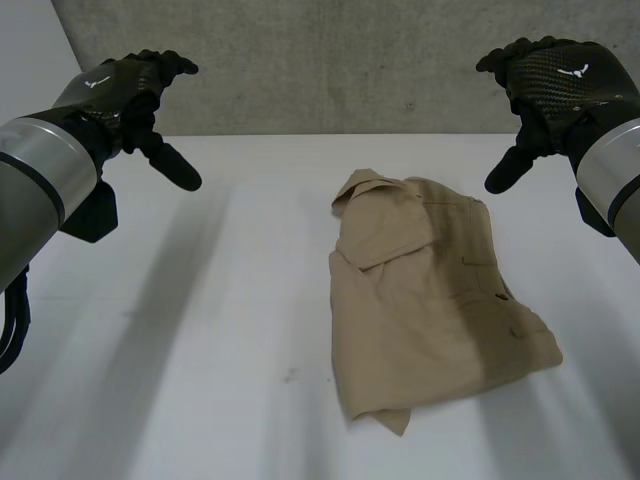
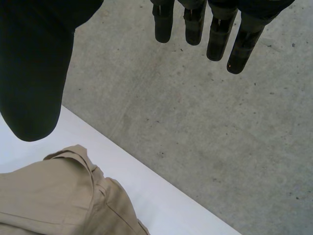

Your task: Fold the shorts.

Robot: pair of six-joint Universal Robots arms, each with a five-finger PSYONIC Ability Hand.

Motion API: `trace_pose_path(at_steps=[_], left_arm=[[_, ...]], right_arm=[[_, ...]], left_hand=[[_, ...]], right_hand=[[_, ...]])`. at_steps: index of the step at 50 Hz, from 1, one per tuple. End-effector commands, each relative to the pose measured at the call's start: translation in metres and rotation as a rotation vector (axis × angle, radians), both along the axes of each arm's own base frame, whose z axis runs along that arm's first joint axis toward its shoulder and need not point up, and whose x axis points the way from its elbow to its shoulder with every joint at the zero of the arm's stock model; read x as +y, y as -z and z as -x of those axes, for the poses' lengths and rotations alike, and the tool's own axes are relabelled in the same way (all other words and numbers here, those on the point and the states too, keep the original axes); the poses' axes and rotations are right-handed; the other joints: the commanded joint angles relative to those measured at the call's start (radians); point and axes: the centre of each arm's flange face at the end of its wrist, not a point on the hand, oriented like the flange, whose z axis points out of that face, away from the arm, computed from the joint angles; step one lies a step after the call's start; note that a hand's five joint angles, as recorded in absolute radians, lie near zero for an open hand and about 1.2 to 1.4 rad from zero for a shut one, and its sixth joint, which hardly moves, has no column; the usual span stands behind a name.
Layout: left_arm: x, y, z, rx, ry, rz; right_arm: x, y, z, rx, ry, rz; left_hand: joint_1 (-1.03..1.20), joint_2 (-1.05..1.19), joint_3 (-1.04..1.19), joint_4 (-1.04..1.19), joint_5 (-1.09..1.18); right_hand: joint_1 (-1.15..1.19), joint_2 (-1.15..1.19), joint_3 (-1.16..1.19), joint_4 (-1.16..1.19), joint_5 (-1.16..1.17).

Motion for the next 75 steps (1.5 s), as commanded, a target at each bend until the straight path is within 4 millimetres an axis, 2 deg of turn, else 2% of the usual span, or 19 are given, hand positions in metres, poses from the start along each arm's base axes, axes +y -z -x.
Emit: trace_pose_path(at_steps=[1,9,14,19,22,27,32,36,43,49,51,52,53,55,61,66,75], left_arm=[[0.000,0.002,0.000,-0.003,0.001,-0.004],[0.001,0.008,0.003,-0.010,0.008,-0.021],[0.004,0.011,0.006,-0.007,0.019,-0.034],[0.007,0.023,0.016,-0.017,0.049,-0.070],[0.011,0.042,0.029,-0.041,0.082,-0.123],[0.022,0.075,0.046,-0.061,0.126,-0.225],[0.041,0.112,0.061,-0.035,0.126,-0.369],[0.057,0.130,0.070,-0.022,0.127,-0.438],[0.085,0.151,0.087,-0.031,0.177,-0.509],[0.088,0.154,0.090,-0.012,0.170,-0.528],[0.089,0.155,0.090,-0.003,0.159,-0.535],[0.090,0.155,0.090,0.001,0.158,-0.537],[0.090,0.155,0.090,0.002,0.158,-0.539],[0.094,0.158,0.091,0.003,0.163,-0.553],[0.107,0.166,0.090,0.012,0.150,-0.606],[0.109,0.174,0.083,-0.002,0.097,-0.619],[0.117,0.186,0.076,-0.027,0.060,-0.652]], right_arm=[[-0.001,0.000,-0.001,-0.005,-0.004,0.012],[-0.001,-0.001,-0.002,0.034,-0.012,0.031],[0.002,0.007,-0.004,0.215,-0.055,0.068],[0.008,0.040,0.004,0.485,-0.095,0.027],[0.007,0.055,0.015,0.572,-0.091,-0.028],[0.004,0.096,0.031,0.673,-0.126,-0.162],[-0.002,0.120,0.048,0.647,-0.164,-0.251],[-0.002,0.136,0.058,0.592,-0.219,-0.292],[-0.002,0.163,0.065,0.519,-0.290,-0.332],[-0.003,0.182,0.065,0.513,-0.298,-0.352],[-0.004,0.188,0.064,0.513,-0.301,-0.358],[-0.005,0.189,0.064,0.512,-0.302,-0.356],[-0.007,0.190,0.064,0.509,-0.304,-0.345],[-0.008,0.189,0.063,0.507,-0.303,-0.325],[-0.012,0.187,0.061,0.503,-0.297,-0.280],[-0.010,0.183,0.058,0.463,-0.292,-0.295],[0.007,0.143,0.041,0.295,-0.274,-0.253]], left_hand=[[0.000,0.001,-0.034,-0.033,-0.047],[0.000,0.001,-0.034,-0.033,-0.047],[0.000,0.001,-0.034,-0.033,-0.047],[-0.001,0.000,-0.035,-0.034,-0.048],[-0.001,0.000,-0.035,-0.034,-0.048],[0.003,0.004,-0.031,-0.030,-0.044],[0.015,0.016,-0.020,-0.019,-0.032],[0.021,0.022,-0.014,-0.013,-0.027],[0.050,0.051,0.016,0.017,0.003],[0.085,0.086,0.051,0.052,0.038],[0.091,0.092,0.057,0.058,0.044],[0.091,0.092,0.057,0.058,0.044],[0.091,0.092,0.057,0.058,0.044],[0.094,0.095,0.060,0.061,0.047],[0.097,0.098,0.063,0.064,0.050],[0.097,0.098,0.063,0.064,0.050],[0.094,0.095,0.060,0.061,0.047]], right_hand=[[0.037,-0.014,-0.004,-0.061,-0.064],[0.037,-0.014,-0.004,-0.061,-0.064],[0.037,-0.014,-0.004,-0.061,-0.064],[0.037,-0.014,-0.004,-0.061,-0.064],[0.037,-0.014,-0.004,-0.061,-0.064],[0.037,-0.014,-0.004,-0.061,-0.064],[0.073,0.022,0.032,-0.025,-0.028],[0.129,0.078,0.088,0.031,0.028],[0.393,0.342,0.353,0.295,0.292],[0.526,0.474,0.485,0.427,0.425],[0.654,0.603,0.613,0.556,0.553],[0.751,0.700,0.710,0.653,0.650],[0.979,0.927,0.938,0.880,0.877],[1.256,1.204,1.215,1.157,1.154],[1.259,1.207,1.218,1.161,1.158],[1.259,1.207,1.218,1.161,1.158],[1.259,1.207,1.218,1.161,1.158]])
